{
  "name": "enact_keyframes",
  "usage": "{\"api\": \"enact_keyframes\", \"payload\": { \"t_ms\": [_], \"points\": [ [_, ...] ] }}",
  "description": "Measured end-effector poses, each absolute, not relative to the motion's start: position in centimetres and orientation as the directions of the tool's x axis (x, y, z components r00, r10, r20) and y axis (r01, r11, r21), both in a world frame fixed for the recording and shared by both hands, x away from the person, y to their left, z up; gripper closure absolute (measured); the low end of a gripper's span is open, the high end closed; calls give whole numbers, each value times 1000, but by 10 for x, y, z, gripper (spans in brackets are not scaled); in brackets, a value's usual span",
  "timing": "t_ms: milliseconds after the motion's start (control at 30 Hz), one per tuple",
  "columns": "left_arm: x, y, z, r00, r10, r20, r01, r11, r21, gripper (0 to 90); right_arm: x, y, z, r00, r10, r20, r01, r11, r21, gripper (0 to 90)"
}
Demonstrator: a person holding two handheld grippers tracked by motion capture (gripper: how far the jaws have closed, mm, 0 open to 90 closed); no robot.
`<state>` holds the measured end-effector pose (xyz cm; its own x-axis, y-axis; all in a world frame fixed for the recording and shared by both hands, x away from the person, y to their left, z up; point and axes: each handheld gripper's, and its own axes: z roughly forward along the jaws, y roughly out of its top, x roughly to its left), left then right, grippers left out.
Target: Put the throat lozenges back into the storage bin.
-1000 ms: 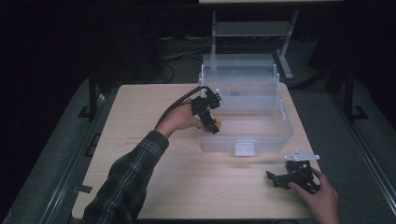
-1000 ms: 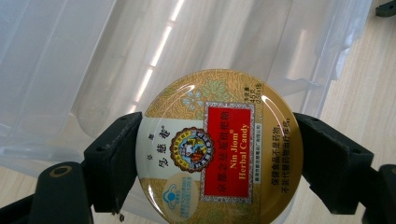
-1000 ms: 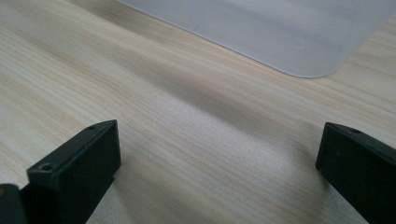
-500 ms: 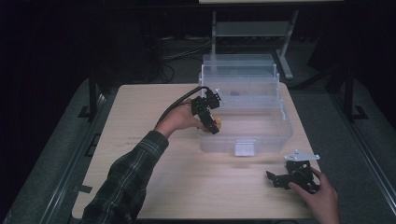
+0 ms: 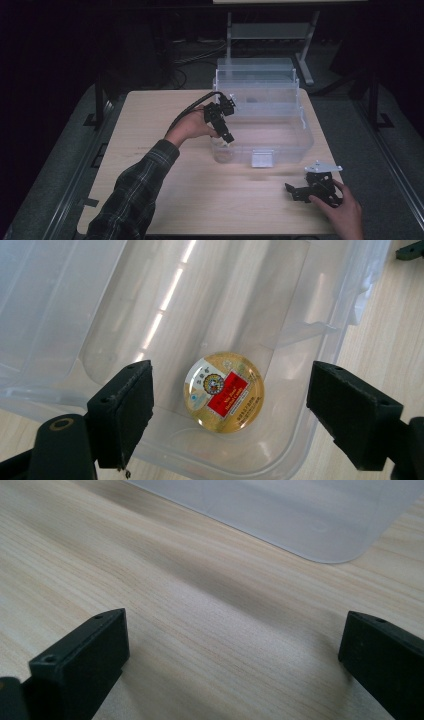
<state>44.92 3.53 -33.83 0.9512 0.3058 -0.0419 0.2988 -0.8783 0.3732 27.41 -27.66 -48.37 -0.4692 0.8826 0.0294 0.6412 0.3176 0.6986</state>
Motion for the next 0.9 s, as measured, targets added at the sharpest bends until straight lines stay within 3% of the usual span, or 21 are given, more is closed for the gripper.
{"api": "enact_keyframes", "payload": {
  "t_ms": [900],
  "points": [
    [436,76,-329,941,338,-25,318,-854,412,186,274,-277,-484,-469,882,28,641,319,698,0]
  ]
}}
